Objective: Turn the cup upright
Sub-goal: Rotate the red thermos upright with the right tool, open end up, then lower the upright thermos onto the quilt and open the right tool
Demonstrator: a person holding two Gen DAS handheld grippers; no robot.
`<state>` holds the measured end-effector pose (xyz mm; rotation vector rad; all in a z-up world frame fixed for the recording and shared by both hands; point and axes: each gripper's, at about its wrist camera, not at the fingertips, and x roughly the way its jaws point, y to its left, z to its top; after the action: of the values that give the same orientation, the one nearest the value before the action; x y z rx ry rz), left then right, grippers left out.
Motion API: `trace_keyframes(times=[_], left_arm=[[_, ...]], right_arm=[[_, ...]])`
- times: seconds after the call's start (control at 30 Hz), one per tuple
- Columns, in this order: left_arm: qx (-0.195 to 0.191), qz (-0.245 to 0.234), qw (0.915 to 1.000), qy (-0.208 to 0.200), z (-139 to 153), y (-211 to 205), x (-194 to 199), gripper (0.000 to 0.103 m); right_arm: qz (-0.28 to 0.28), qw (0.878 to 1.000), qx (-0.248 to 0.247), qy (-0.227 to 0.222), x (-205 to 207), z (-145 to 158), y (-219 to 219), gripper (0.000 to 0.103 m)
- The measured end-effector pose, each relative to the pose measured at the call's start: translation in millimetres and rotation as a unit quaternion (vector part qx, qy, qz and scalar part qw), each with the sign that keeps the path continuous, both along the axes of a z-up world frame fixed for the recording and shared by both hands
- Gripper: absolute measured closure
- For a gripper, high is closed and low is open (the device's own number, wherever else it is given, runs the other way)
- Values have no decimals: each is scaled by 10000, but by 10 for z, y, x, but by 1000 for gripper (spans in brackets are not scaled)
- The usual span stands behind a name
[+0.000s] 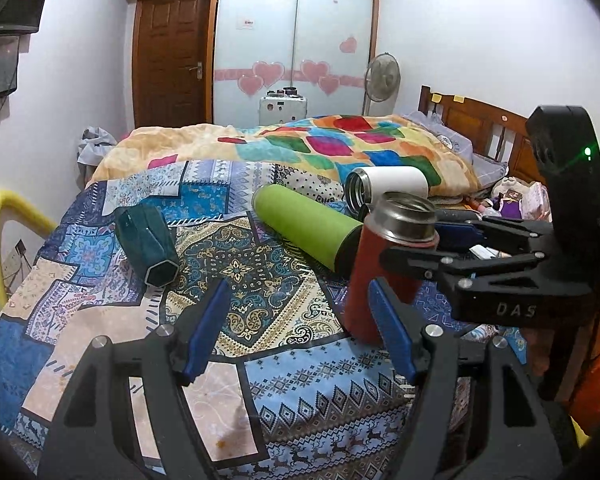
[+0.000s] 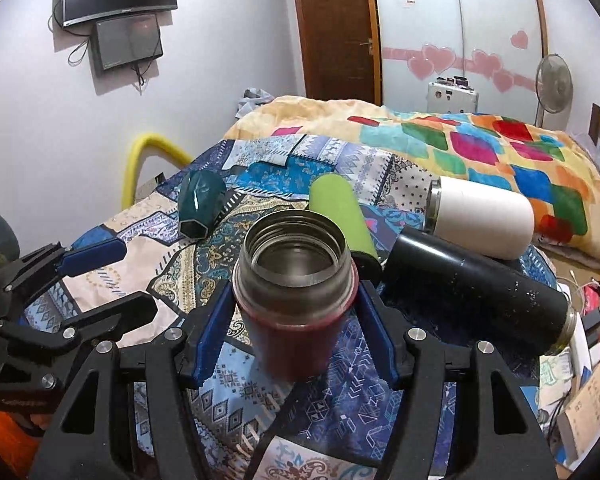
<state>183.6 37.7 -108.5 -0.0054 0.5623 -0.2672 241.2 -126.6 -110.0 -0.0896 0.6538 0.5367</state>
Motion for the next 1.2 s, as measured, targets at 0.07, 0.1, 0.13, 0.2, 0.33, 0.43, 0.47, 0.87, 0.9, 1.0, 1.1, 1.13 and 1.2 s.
trace_keyframes(times=[0.07,0.1,0.13,0.2,0.33,0.43,0.47,0.87,0.9,1.0,1.1,1.13,1.2], left_arm=[[-17,11,10000,17,-13,17,11,32],[-31,20,10000,22,-18,25,19,32],[-56,32,10000,26,-20,35,25,32],[-91,40,9999,25,-22,50,28,32],[-139,44,9999,17,-12,60,15,31],[-137,44,9999,-3,7,61,-10,31],[-138,43,9999,-8,17,56,-16,31],[-169,129,9993,-322,279,-24,-257,31],[-160,138,9990,-384,319,-39,-307,31],[-108,200,9980,-591,441,-82,-426,31],[-88,271,9954,-913,607,-143,-631,30],[-110,290,9943,-1017,660,-158,-696,29],[-153,339,9922,-1189,751,-187,-803,21]], right_arm=[[10,9999,-79,-75,-50,-5,7,45],[22,9999,-120,-112,-74,-7,13,45],[35,9997,-162,-164,-101,-16,24,45],[53,9995,-206,-211,-130,-18,26,44],[69,9997,-144,-168,-150,-40,29,45],[50,10000,-54,-30,-132,-84,3,45],[60,10000,-30,16,-132,-91,-1,45],[-116,9985,327,-427,-469,241,-268,35],[-170,9977,386,-533,-528,308,-318,35],[-299,9950,520,-804,-673,471,-430,34],[-424,9904,726,-1100,-854,657,-559,33],[-467,9885,785,-1204,-907,712,-592,32],[-560,9844,875,-1417,-1023,809,-640,28]])
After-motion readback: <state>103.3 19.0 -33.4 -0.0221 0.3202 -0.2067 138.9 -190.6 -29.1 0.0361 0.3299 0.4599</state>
